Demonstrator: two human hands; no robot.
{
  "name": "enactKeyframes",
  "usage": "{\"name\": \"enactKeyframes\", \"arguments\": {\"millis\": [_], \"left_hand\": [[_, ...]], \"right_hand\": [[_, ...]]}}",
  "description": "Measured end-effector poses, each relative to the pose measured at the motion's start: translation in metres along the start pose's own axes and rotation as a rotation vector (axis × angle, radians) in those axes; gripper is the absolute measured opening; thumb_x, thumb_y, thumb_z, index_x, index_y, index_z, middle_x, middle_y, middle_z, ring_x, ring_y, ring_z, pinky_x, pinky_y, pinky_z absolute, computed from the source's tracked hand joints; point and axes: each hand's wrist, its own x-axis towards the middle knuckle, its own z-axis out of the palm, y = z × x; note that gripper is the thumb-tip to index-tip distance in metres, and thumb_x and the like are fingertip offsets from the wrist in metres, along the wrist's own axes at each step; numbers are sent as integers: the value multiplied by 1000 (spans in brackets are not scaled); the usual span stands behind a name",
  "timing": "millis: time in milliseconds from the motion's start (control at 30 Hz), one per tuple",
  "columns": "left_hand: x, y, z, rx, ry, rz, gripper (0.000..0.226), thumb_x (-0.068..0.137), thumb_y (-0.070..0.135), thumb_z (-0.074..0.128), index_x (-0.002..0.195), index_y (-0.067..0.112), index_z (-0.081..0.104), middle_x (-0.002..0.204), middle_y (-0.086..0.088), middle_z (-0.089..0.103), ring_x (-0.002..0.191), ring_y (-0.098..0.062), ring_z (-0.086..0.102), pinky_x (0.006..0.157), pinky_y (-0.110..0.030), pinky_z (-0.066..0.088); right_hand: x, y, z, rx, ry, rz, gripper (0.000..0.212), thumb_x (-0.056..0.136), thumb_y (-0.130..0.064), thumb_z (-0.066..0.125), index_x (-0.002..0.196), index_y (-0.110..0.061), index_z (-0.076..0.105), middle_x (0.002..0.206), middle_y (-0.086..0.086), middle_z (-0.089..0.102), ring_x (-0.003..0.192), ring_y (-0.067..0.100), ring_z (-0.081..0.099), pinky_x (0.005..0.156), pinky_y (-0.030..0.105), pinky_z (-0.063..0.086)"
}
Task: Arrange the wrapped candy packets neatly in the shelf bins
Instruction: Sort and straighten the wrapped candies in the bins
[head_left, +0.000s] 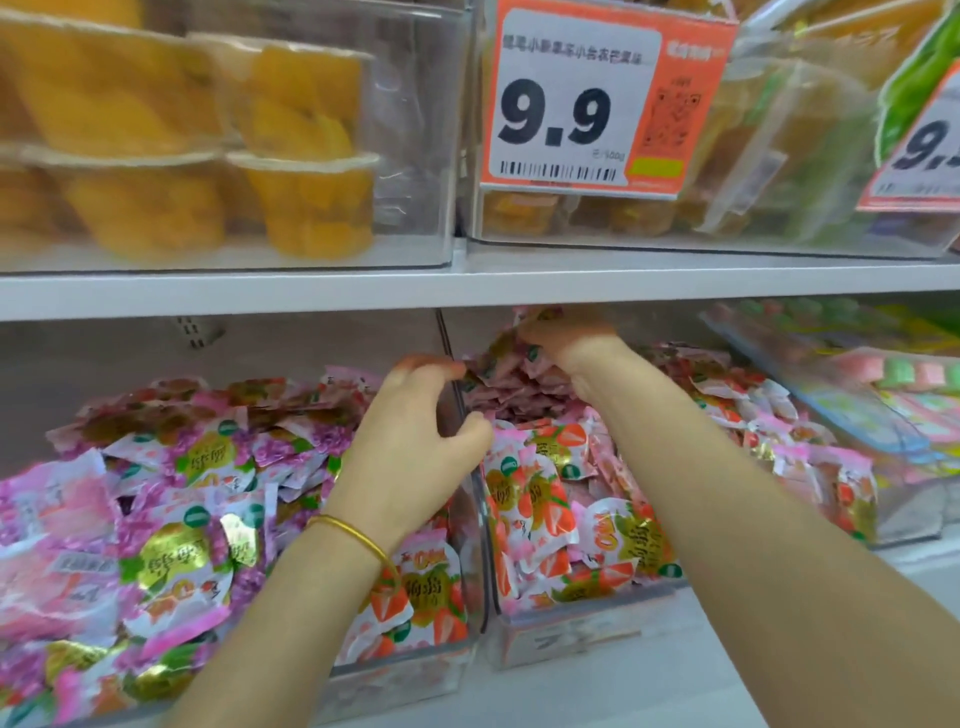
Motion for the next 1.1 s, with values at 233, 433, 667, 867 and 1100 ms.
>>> {"name": "enactKeyframes", "arguments": {"millis": [233, 433, 667, 867, 1100], "left_hand": [[0, -2, 2, -40, 22, 35, 48, 84, 30, 53, 130, 21, 49, 128, 5, 43, 99, 2, 38, 83, -8, 26], [1, -2, 3, -45, 31, 46, 48, 84, 28, 53, 131, 19, 49, 129, 4, 44, 101, 1, 39, 85, -9, 26], [-2, -2, 1, -42, 34, 63, 47, 88, 31, 50, 134, 20, 45, 134, 5, 41, 108, -2, 41, 86, -10, 26], [-5, -3, 1, -41, 7, 76, 48, 92, 34, 47, 137, 18, 43, 139, 2, 40, 122, -10, 41, 95, -14, 29], [-13, -19, -41, -86, 68, 34, 28, 92, 16, 50, 118, 10, 61, 108, 3, 50, 103, -7, 48, 81, 3, 26]], "right_hand": [[7, 14, -9, -368, 125, -97, 20, 94, -7, 49, 110, 3, 52, 97, 25, 63, 88, 33, 65, 58, 32, 47], [12, 6, -4, -429, 44, -128, 40, 92, -16, 57, 125, 6, 48, 112, 11, 63, 98, 32, 66, 91, 37, 51], [3, 18, -13, -941, 0, -260, 49, 89, 8, 40, 134, -11, 49, 138, 11, 49, 119, 30, 51, 96, 33, 46], [1, 27, -2, -1002, -205, -358, 53, 95, 1, 33, 141, -22, 41, 149, 4, 37, 131, 25, 42, 104, 29, 38], [-47, 17, -6, -788, -21, -505, 55, 88, 6, 36, 132, -22, 54, 137, 7, 53, 123, 25, 50, 103, 33, 41]]}}
